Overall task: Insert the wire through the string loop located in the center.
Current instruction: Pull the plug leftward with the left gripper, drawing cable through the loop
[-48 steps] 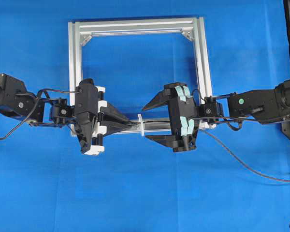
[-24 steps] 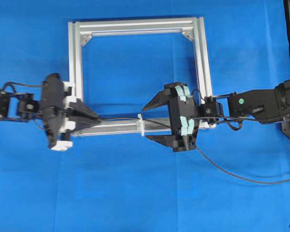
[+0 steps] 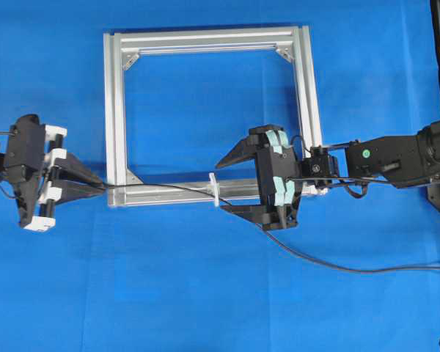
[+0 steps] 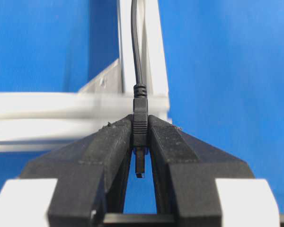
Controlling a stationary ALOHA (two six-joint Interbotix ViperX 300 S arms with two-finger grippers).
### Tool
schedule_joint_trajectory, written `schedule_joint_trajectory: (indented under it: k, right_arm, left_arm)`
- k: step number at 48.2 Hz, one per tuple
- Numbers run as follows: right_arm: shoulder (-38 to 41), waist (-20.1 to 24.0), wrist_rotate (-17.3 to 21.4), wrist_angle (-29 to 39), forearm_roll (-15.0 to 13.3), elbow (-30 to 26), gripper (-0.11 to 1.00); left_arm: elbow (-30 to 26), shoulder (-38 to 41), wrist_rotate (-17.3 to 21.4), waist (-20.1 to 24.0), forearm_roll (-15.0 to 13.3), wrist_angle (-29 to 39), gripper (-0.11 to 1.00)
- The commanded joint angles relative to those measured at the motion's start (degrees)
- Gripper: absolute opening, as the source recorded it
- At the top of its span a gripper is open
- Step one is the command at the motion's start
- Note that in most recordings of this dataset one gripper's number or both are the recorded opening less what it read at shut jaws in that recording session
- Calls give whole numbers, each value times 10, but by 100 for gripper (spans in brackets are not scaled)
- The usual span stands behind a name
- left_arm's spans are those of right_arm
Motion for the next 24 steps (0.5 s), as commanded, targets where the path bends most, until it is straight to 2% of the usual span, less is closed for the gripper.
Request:
schedule_joint_trajectory:
  k: [1,11,24]
  right_arm:
    - [-8,-1,0,-3,1,-11,97]
    - [-8,-1,0,-4,1,-11,97]
    - [-8,-1,1,-3,1,-10,97]
  left_arm:
    - [0,-14,-1,-3,2,4,8]
    - [-1,-15,-1,-3,2,31,8]
    - [-2,-14,-1,7,2,31,8]
